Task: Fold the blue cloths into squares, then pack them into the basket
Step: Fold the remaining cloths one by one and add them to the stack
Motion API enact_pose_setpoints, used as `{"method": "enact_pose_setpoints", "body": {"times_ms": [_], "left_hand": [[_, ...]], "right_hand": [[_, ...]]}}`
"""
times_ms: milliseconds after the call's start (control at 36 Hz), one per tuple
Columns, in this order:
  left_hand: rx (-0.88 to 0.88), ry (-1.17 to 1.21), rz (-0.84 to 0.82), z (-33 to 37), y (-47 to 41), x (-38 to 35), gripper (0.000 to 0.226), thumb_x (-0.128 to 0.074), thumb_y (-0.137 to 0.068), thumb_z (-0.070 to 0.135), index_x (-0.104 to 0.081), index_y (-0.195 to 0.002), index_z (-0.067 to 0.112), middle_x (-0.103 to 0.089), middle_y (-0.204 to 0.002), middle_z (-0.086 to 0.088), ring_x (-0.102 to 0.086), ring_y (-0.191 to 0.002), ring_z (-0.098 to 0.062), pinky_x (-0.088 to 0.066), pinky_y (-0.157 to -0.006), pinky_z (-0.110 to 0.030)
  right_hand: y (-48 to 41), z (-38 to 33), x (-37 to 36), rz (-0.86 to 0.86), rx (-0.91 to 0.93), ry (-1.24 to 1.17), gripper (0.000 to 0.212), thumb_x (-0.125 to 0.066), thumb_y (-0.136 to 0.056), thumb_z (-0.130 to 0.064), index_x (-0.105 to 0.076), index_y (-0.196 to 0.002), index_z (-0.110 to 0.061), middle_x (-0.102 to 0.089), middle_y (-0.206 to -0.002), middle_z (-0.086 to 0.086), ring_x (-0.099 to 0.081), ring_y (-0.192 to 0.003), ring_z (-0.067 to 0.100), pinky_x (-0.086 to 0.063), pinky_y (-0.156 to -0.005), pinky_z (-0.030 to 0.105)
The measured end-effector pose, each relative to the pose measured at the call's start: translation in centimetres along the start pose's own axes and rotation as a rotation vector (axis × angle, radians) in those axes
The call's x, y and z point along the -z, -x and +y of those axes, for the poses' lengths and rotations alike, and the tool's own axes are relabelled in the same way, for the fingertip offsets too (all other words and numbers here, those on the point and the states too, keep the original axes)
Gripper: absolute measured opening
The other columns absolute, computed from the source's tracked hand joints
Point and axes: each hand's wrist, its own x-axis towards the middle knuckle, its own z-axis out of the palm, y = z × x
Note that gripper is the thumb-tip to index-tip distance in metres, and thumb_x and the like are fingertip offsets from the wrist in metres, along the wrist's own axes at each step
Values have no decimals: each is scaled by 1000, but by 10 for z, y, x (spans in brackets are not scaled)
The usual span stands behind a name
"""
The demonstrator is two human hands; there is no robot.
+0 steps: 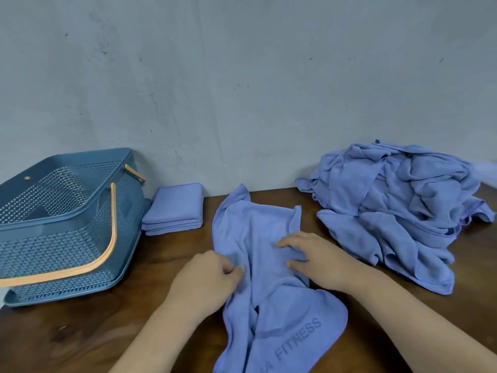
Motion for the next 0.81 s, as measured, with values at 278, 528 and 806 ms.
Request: {"method": "enact_pose_setpoints", "body": {"times_ms": [278, 528, 806], "left_hand": [[-347, -120, 97, -10, -10, -34, 29, -45, -105, 60, -63, -113, 40, -59, -107, 19, -56, -103, -2, -45, -82, -23], [-217, -100, -191, 15, 16, -7, 66, -46, -104, 65, -74, -67, 17, -67, -55, 6, -62, -55, -6, -54, -71, -28], [-483, -58, 240, -25, -27, -50, 25, -55, -97, 37, -66, -119, 37, -60, -125, 25, -54, -122, -3, -49, -103, -34]], "right_hand": [[22, -7, 19, -57, 4, 182, 42, -66, -99, -38, -57, -138, -50, -61, -125, -28, -54, -118, -4, -48, -100, 23], [40, -36, 50, -214, -174, -15, 35, -51, -107, -45, -71, -100, -17, -77, -72, -7, -70, -57, 14, -59, -75, 37], [1, 34, 0, 363, -36, 139, 39, -59, -100, -16, -63, -136, -33, -54, -144, -11, -50, -131, 18, -49, -103, 41]]}}
